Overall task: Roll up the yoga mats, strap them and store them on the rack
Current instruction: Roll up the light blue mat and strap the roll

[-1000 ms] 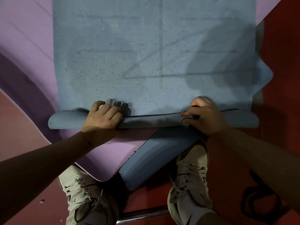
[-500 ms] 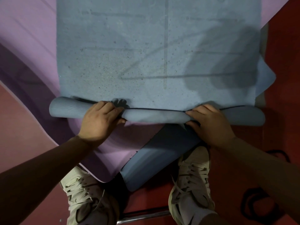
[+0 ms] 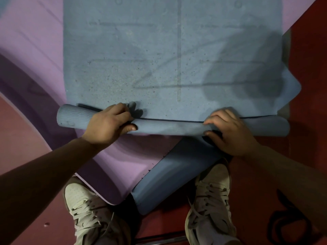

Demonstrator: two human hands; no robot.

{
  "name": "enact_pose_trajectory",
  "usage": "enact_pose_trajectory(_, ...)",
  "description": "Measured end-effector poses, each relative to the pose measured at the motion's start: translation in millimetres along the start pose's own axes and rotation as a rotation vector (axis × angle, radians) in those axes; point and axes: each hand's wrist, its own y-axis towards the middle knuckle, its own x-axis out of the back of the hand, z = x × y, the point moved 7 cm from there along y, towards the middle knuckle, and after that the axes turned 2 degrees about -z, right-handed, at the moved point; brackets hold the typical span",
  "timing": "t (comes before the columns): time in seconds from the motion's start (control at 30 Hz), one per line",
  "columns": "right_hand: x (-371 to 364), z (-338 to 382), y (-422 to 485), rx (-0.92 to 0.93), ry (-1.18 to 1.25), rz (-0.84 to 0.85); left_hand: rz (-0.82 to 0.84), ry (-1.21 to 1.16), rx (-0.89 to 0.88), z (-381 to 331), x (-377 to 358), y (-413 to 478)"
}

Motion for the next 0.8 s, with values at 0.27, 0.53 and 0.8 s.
enact_pose_trajectory(0.27, -3.1, 0.6, 2.3, 0.001, -0.033, -0.019, -0.142, 0.203, -0.102, -14.6, 2.3, -15.5)
enact_pose_trajectory(0.53, 8.3, -0.8, 14.5, -0.046, -0.218, -0.048, -0.093, 0.208, -0.053, -13.9, 10.3, -7.2)
enact_pose_trajectory(0.8, 13.5, -10.6, 36.1, -0.132, -0.074, 0.039, -0.007, 0.015, 0.071, 5.0, 15.0, 16.6)
